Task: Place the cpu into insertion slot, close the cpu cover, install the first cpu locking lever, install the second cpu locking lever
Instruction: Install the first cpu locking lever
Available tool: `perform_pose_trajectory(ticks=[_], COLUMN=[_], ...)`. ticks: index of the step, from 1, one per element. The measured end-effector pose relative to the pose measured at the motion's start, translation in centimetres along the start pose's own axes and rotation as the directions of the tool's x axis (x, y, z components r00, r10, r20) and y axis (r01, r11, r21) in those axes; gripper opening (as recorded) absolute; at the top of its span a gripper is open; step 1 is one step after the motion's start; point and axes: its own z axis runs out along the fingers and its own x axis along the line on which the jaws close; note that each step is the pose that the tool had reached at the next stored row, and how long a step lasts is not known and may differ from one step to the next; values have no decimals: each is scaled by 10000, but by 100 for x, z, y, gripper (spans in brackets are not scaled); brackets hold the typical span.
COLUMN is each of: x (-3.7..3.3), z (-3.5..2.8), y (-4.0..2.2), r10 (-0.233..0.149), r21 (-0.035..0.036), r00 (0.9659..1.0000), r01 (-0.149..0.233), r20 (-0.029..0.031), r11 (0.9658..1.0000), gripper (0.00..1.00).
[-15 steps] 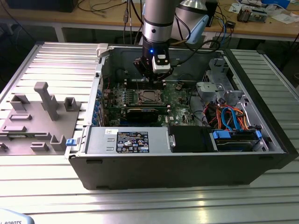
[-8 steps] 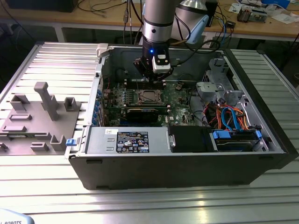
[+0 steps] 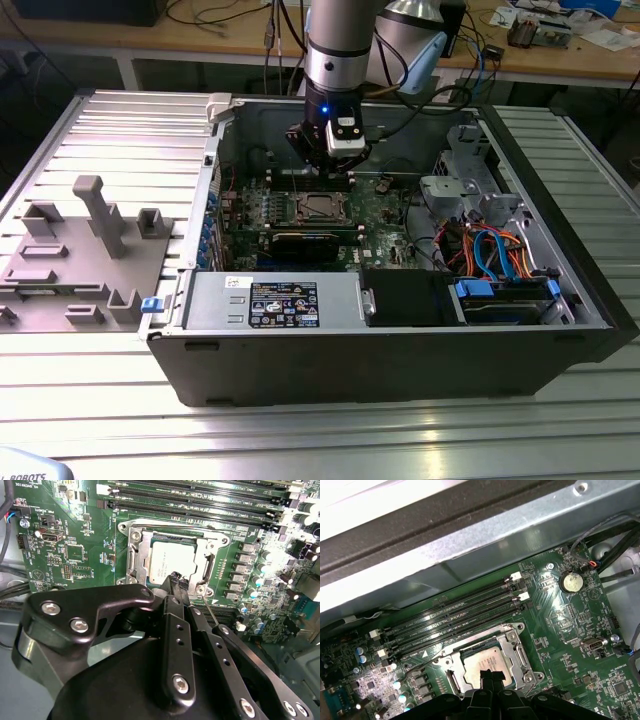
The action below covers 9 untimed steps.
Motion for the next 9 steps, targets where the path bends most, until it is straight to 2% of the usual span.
perform_pose_trajectory(ticks=[9], x=[0], z=[0], y=[0], r10=[-37], r21=[0], r00=[10000], r01=[37], r20=[0], r11=[10000], gripper=[11])
